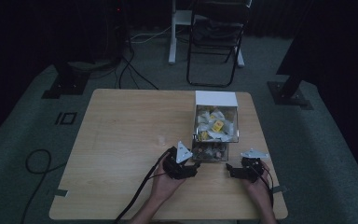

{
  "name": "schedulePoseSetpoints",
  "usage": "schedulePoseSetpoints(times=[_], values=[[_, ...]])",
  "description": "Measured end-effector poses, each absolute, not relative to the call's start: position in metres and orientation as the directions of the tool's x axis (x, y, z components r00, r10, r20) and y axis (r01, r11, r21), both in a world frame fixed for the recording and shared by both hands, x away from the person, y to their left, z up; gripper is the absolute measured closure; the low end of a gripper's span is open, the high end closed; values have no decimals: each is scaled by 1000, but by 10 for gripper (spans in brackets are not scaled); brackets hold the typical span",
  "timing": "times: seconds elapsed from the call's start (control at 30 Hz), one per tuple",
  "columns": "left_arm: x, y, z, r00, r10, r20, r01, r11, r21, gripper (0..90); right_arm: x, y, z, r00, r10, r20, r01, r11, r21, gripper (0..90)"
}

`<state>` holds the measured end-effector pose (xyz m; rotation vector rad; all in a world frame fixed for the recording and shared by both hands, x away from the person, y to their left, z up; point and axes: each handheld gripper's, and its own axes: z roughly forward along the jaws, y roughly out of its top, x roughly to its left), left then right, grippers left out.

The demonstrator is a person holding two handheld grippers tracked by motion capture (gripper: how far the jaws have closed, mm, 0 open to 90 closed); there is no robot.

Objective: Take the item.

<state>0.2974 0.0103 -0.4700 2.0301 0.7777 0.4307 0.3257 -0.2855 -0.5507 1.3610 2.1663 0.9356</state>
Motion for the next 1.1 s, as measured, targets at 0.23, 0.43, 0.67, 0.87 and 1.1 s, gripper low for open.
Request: schedulePoseSetpoints(times=[0.23, 0.43, 0.67, 0.87, 1.1], values=[[295, -5, -475, 769, 639, 5, 346, -422, 838, 406, 326, -285, -551, -436, 900, 6, 621, 296, 725, 125], [297, -17, -480, 783, 622, 9, 341, -442, 830, 413, 326, -285, -551, -436, 900, 7, 622, 296, 725, 124], [301, -28, -487, 789, 614, -1, 354, -454, 818, 416, 326, -285, -551, -436, 900, 7, 621, 295, 726, 124], [305, -32, -490, 785, 619, -17, 373, -450, 812, 423, 326, -285, -551, -435, 900, 6, 621, 295, 726, 124], [301, -32, -490, 794, 608, -7, 363, -464, 808, 424, 326, -285, -551, -436, 900, 6, 621, 296, 726, 124]])
